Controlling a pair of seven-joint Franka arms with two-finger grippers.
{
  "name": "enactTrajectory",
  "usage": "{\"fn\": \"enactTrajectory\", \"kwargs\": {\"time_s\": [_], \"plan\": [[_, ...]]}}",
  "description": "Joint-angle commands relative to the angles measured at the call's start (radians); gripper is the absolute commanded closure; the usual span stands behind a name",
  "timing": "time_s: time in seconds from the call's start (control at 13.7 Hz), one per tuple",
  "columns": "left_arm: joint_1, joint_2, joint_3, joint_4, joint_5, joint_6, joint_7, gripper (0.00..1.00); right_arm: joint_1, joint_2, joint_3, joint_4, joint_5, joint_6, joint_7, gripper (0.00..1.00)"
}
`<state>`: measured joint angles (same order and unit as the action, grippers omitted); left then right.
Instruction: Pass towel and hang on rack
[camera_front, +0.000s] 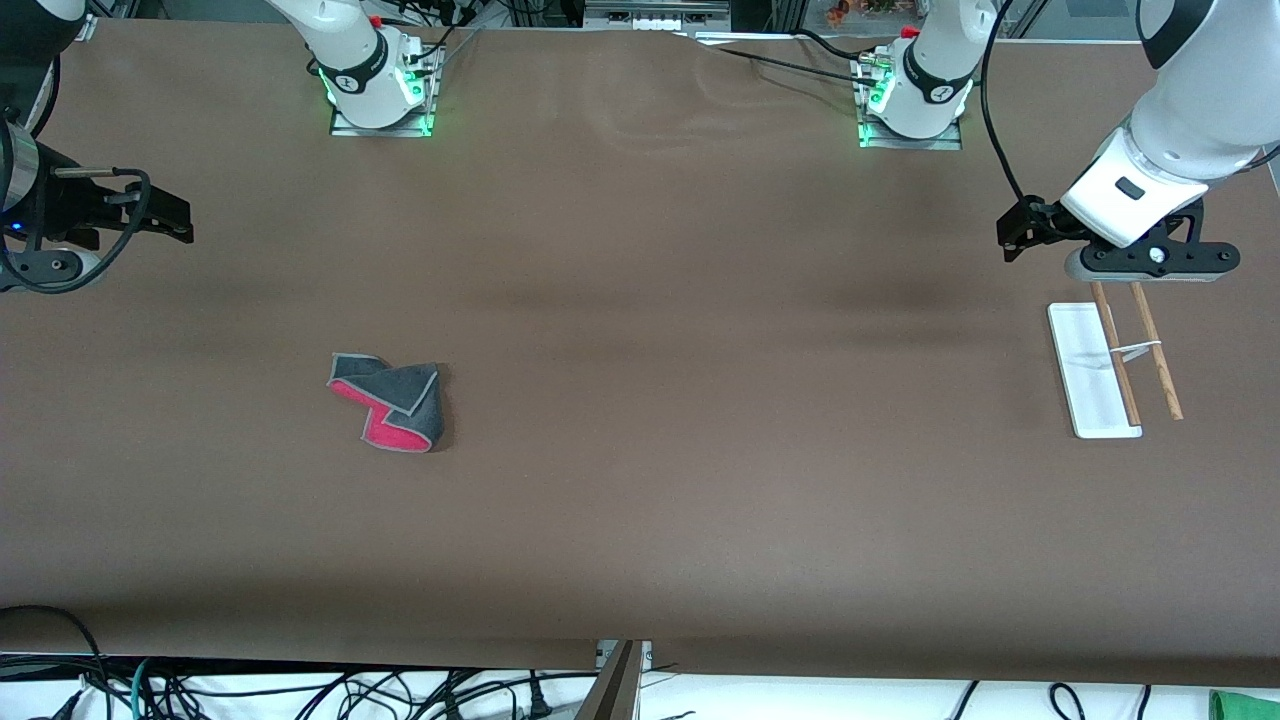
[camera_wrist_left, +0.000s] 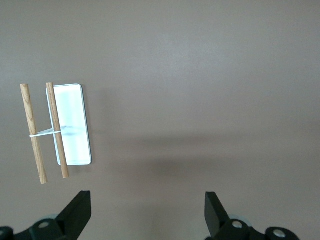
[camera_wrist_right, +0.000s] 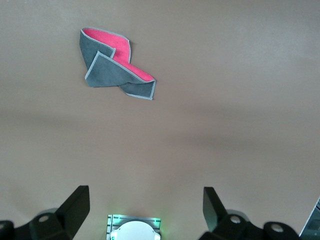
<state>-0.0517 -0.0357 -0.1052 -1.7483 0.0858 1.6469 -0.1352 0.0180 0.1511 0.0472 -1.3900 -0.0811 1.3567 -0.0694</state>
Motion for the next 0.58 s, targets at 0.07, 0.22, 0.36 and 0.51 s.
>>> {"fn": "enactTrajectory", "kwargs": {"time_s": [0.07, 0.22, 0.36, 0.51], "plan": [[0.006, -0.01, -0.007, 0.012, 0.009, -0.019, 0.003, 0.0, -0.004, -0.013, 0.008, -0.015, 0.015, 0.012, -0.001, 0.0], [0.004, -0.012, -0.007, 0.013, 0.009, -0.019, 0.003, 0.0, -0.004, -0.002, 0.01, 0.0, 0.015, 0.006, -0.001, 0.0], [0.004, -0.012, -0.007, 0.013, 0.009, -0.019, 0.003, 0.0, -0.004, -0.001, 0.01, 0.0, 0.017, 0.01, 0.0, 0.0], [0.004, -0.01, -0.007, 0.013, 0.009, -0.019, 0.003, 0.0, -0.001, 0.001, 0.011, 0.0, 0.017, 0.012, 0.0, 0.0]]}}
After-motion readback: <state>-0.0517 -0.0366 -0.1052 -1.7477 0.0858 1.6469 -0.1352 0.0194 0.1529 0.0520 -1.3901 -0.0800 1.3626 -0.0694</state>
